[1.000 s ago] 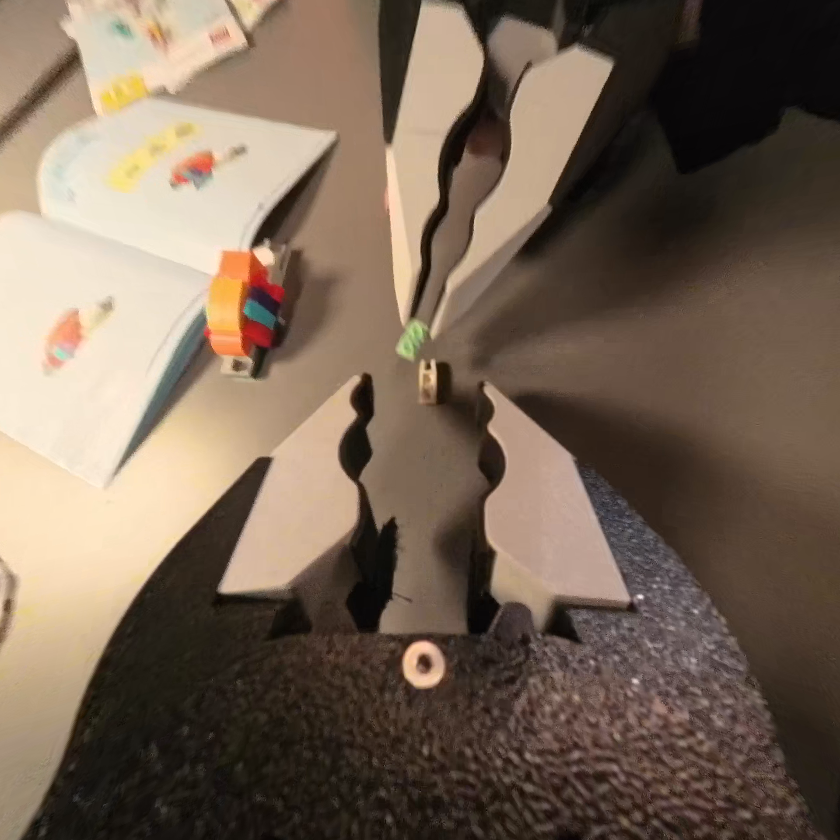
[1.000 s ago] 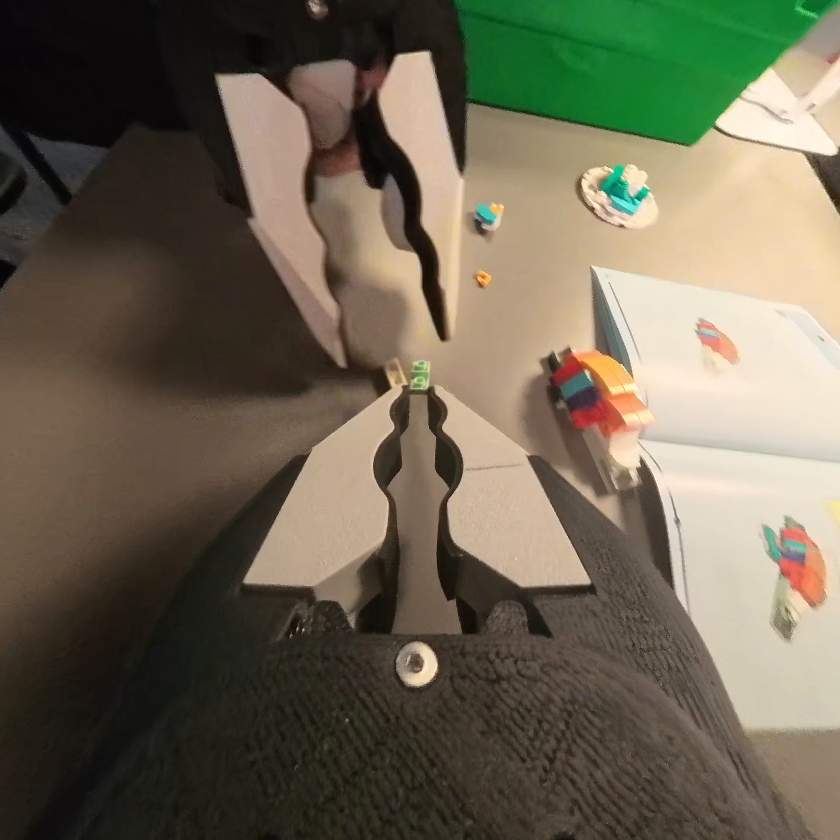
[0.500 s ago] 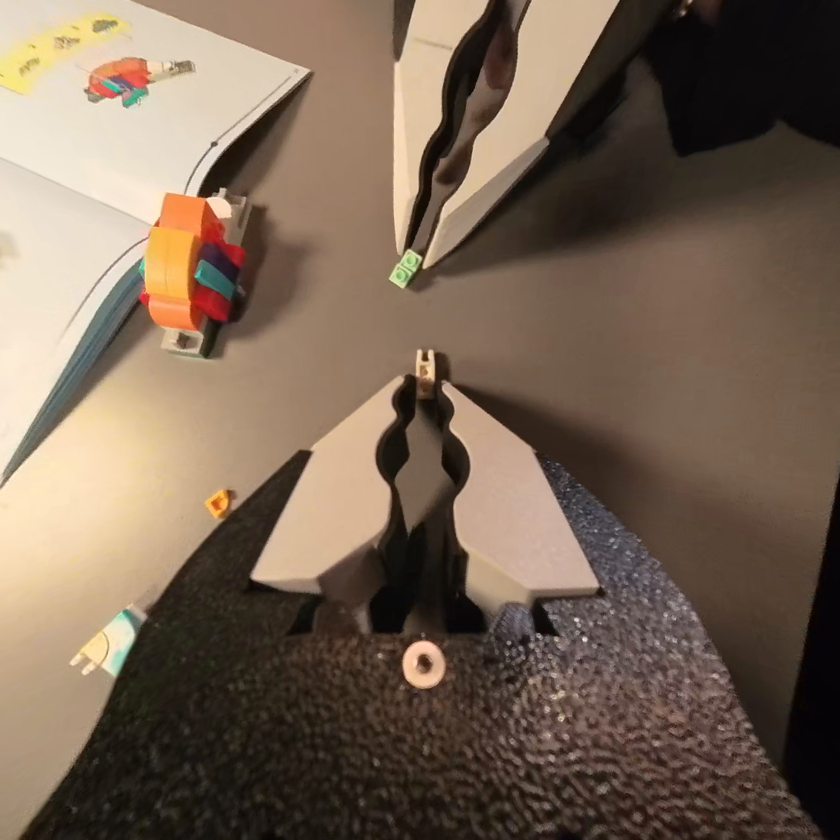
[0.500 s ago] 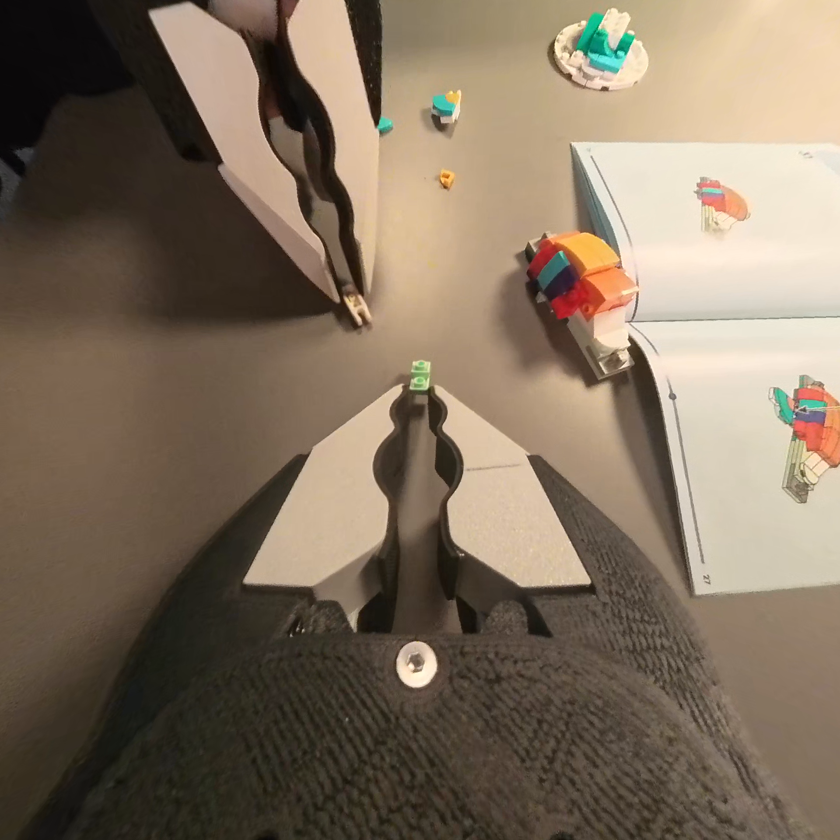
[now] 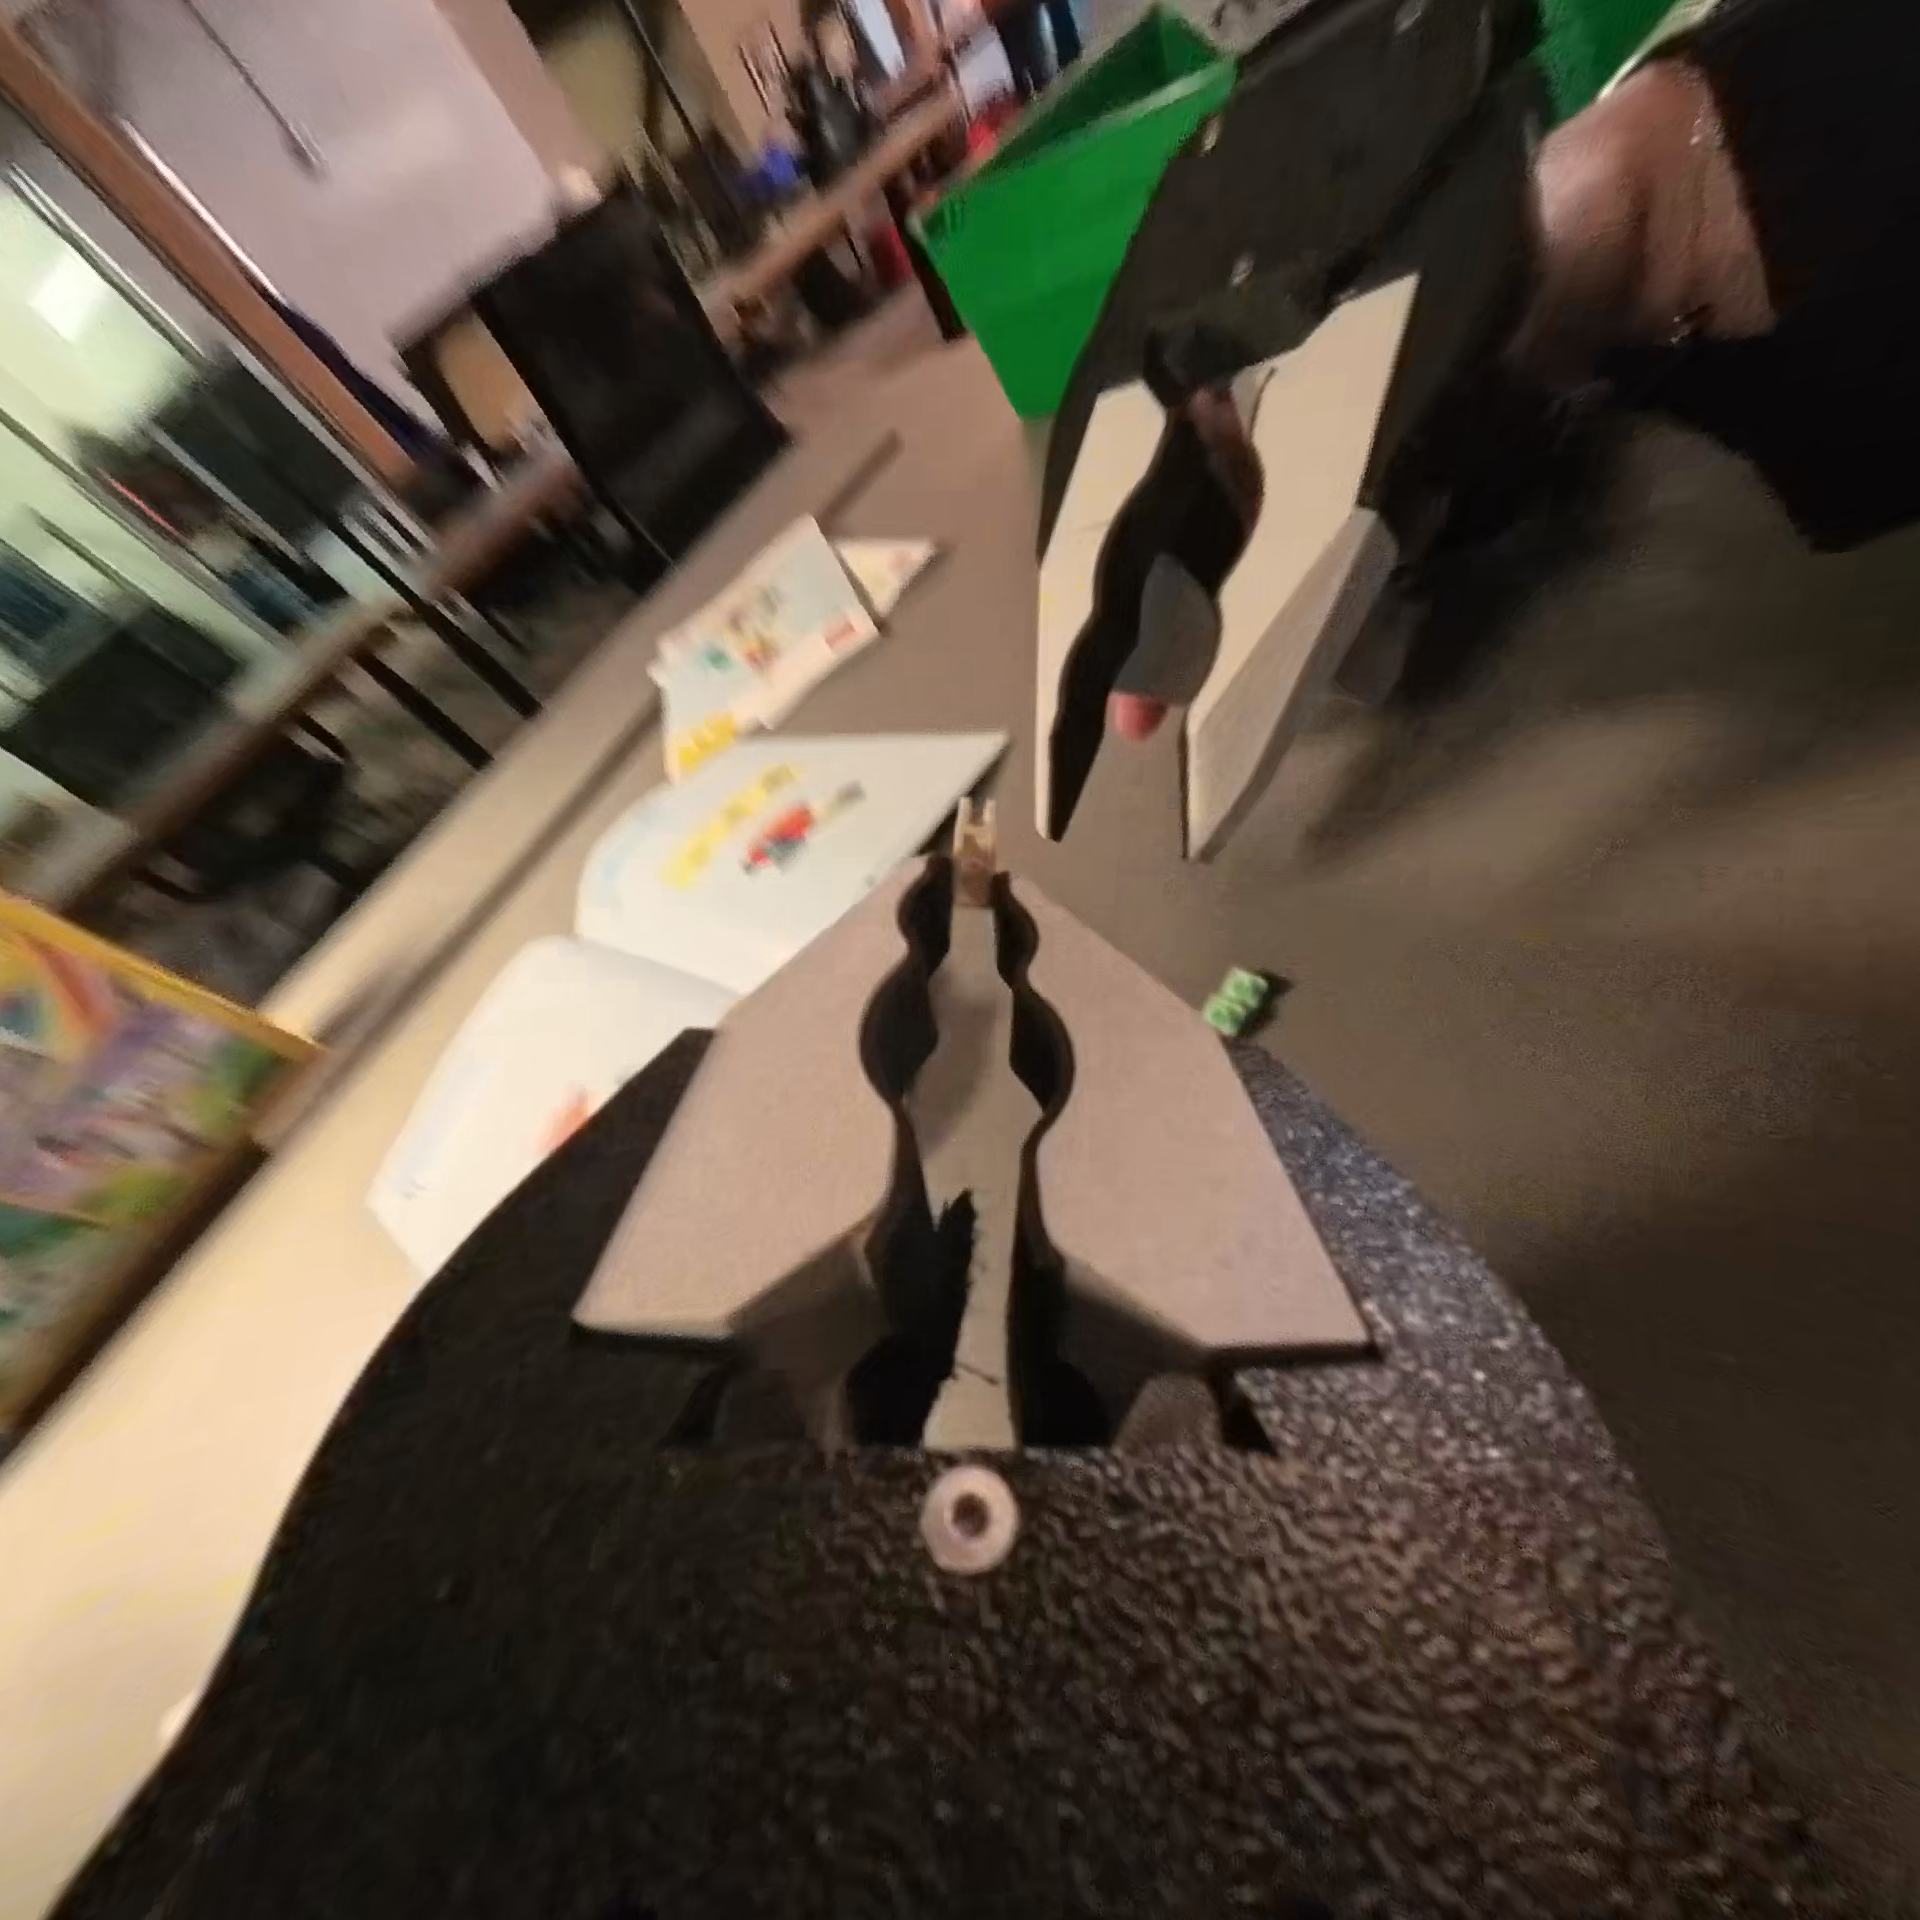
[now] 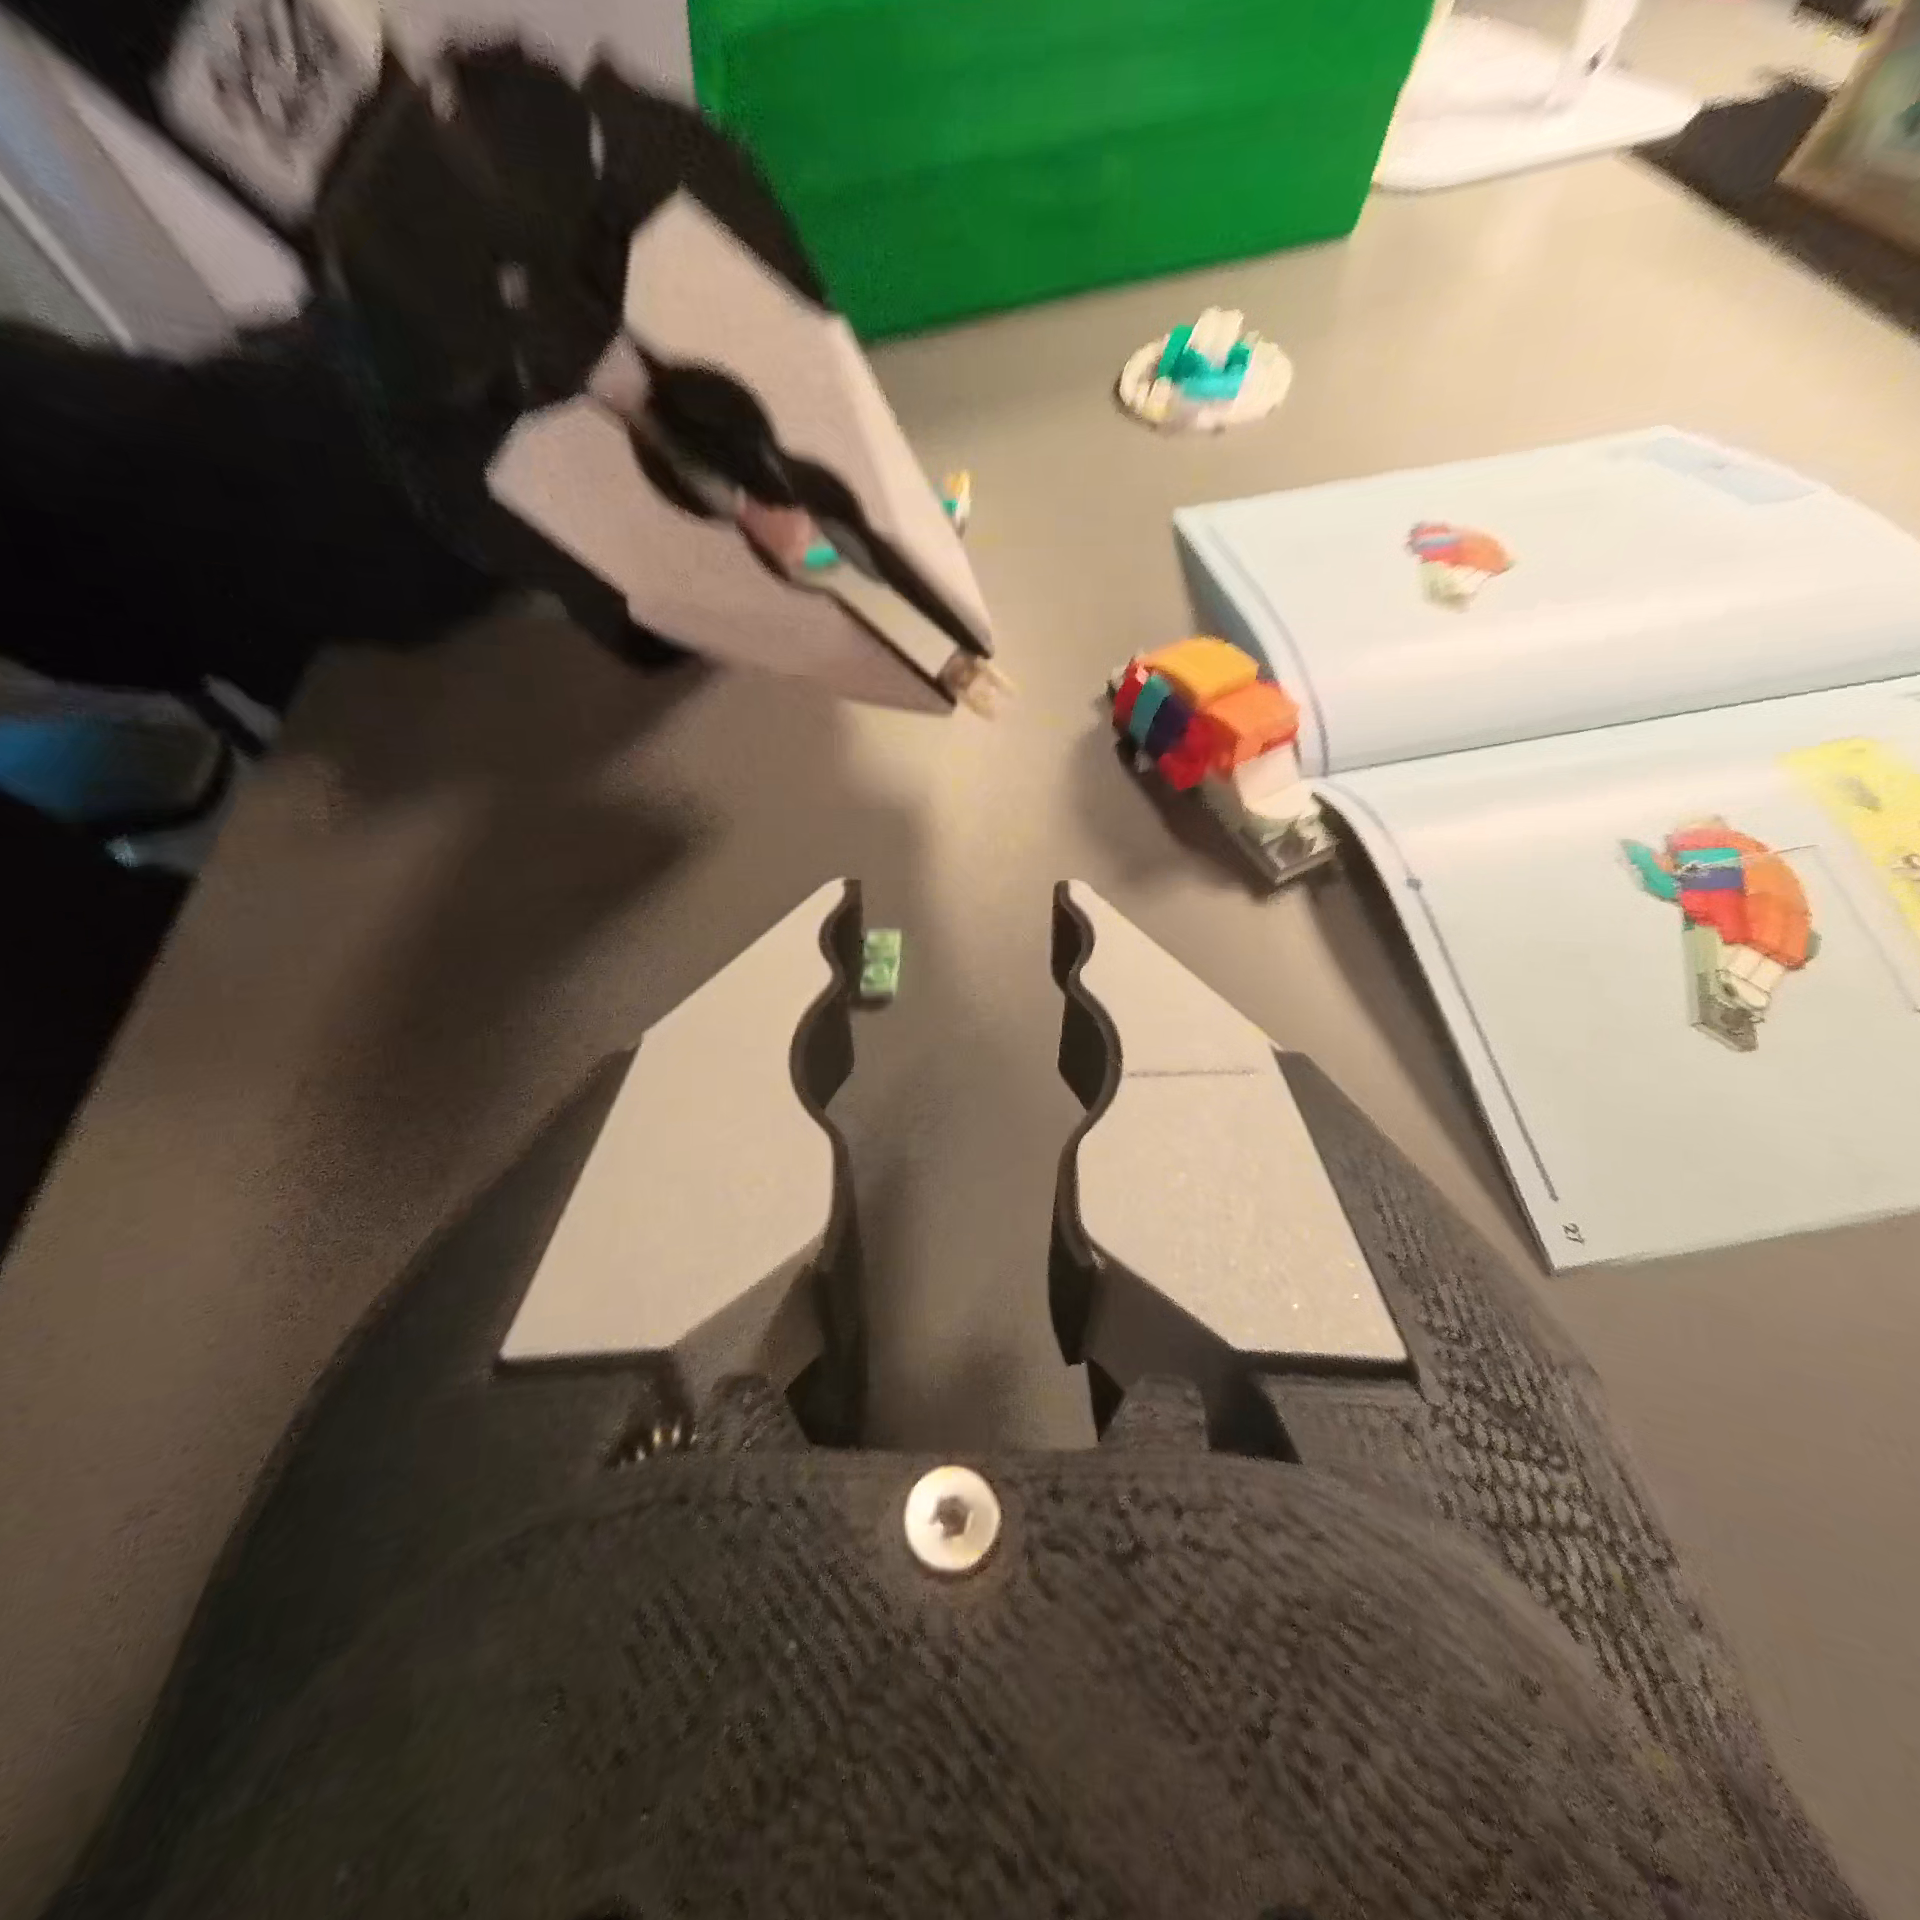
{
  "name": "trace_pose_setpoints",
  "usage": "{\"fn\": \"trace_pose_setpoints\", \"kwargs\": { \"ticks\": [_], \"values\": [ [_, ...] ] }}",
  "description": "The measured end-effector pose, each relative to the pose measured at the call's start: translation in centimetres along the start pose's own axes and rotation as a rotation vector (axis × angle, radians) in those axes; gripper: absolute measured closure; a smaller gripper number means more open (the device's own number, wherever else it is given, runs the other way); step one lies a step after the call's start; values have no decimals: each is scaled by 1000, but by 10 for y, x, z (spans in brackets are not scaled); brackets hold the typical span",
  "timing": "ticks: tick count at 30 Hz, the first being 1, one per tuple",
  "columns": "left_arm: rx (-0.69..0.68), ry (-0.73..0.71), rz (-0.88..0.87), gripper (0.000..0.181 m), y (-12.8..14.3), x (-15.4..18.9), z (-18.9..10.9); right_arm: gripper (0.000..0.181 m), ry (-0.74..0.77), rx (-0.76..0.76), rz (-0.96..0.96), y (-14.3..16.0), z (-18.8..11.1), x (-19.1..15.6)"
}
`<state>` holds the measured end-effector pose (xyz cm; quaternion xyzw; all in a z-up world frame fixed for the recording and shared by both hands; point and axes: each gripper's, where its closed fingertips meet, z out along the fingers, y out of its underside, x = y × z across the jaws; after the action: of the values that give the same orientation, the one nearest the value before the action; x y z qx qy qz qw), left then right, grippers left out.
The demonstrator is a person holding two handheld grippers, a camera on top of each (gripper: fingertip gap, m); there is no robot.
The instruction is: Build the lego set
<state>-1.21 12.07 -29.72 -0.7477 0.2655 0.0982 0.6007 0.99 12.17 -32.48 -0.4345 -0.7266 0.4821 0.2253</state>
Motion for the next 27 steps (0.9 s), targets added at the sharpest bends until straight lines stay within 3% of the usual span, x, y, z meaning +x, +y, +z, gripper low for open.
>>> {"fn": "trace_pose_setpoints", "kwargs": {
  "ticks": [3,6,15,20,24,27],
  "values": [
    [136,-81,149,175,-19,-4,5,154,-19,189,103,-25,-10,4],
    [187,-91,198,175,-20,-4,13,157,-63,292,175,-36,-17,5],
    [205,-44,298,175,-20,9,13,175,-114,317,238,-37,-19,6],
    [200,-31,264,176,-18,11,13,178,-109,295,211,-35,-17,4],
    [214,209,90,180,-18,24,-1,178,-93,251,153,-31,-15,0],
    [145,378,-94,155,-1,27,-12,178,-61,272,107,-34,-17,2]
  ]
}}
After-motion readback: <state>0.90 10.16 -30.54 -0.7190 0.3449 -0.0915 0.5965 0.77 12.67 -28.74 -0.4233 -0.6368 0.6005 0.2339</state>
